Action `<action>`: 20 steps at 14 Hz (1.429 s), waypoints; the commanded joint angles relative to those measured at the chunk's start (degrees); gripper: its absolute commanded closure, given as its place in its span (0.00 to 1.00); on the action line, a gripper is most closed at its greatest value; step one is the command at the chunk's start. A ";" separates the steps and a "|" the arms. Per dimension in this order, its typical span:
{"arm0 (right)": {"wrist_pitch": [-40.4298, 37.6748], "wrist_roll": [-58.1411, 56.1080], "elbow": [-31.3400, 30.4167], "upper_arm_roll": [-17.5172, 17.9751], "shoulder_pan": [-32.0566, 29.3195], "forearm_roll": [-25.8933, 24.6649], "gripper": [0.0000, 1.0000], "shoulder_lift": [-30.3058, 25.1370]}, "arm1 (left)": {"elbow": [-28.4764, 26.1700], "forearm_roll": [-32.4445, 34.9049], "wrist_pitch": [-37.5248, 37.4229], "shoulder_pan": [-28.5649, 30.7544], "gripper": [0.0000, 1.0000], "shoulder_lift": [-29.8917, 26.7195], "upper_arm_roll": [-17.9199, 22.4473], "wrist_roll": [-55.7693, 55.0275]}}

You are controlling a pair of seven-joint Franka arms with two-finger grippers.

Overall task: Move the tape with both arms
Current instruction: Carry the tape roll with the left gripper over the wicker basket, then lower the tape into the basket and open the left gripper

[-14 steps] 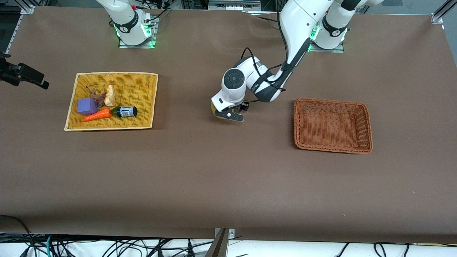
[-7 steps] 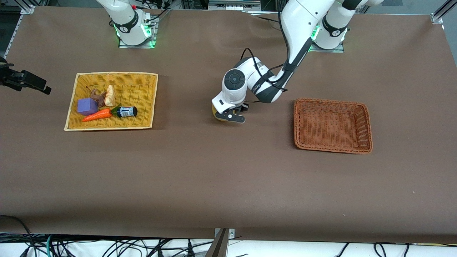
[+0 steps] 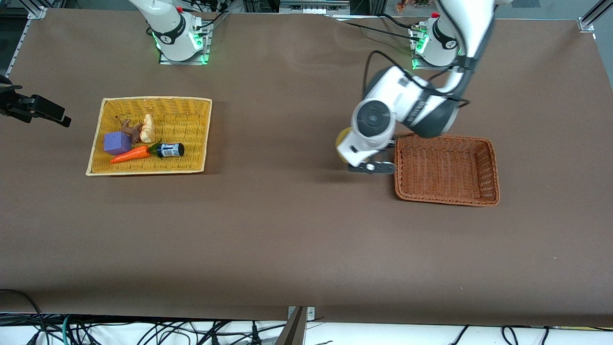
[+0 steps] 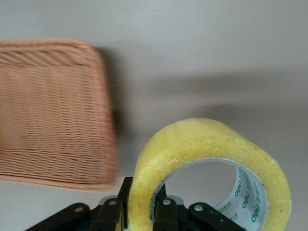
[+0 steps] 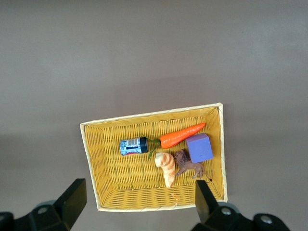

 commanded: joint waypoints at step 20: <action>-0.79 0.69 1.33 0.00 0.53 0.02 0.00 0.57 | -4.03 0.24 2.11 24.72 0.00 -15.52 -7.12 35.90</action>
